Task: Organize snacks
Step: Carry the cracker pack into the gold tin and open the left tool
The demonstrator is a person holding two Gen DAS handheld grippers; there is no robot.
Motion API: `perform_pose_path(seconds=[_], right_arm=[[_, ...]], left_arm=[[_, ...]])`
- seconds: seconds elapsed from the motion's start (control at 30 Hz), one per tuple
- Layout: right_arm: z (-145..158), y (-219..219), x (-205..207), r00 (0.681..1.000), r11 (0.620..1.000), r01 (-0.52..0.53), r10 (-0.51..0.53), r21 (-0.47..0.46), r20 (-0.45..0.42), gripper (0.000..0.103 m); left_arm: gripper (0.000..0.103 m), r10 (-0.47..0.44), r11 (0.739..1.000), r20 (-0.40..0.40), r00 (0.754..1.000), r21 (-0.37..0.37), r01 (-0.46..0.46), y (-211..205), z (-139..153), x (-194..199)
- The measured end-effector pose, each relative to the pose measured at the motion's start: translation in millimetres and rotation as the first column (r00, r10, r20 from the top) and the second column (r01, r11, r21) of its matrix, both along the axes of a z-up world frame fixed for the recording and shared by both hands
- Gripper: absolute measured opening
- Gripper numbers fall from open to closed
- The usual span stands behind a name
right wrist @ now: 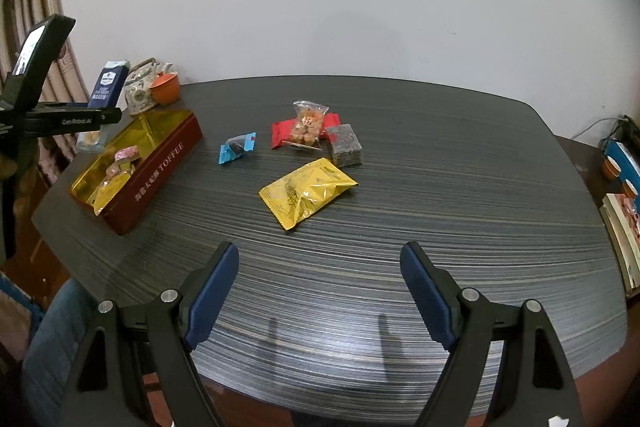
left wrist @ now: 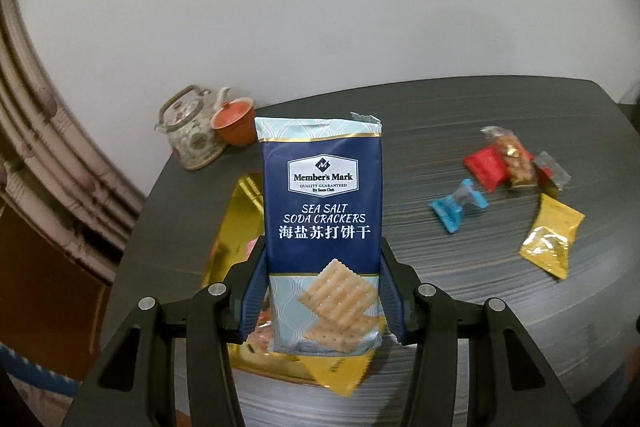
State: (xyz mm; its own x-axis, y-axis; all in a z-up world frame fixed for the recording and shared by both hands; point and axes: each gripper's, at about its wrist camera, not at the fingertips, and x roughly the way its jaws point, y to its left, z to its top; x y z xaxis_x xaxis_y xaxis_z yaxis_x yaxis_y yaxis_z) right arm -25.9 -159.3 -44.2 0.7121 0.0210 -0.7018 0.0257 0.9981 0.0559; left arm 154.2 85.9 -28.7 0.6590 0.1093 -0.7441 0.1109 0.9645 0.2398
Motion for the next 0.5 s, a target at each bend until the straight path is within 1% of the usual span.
perform_pose_path(seconds=[0.17,0.5], right_arm=[[0.0,-0.5,-1.2,1.000,1.000,0.000,0.000,0.006,-0.002,0.080],[-1.9,3.1,-0.9,1.000,1.000,-0.003,0.003,0.006,-0.012,0.080]], left_arm=[[0.051,0.038,0.999,-0.012,0.999,-0.001,-0.038,17.3,-4.1,5.7],[0.051,0.076,0.995,-0.075,0.994,-0.059,-0.081,57.2,-6.9,26.6]])
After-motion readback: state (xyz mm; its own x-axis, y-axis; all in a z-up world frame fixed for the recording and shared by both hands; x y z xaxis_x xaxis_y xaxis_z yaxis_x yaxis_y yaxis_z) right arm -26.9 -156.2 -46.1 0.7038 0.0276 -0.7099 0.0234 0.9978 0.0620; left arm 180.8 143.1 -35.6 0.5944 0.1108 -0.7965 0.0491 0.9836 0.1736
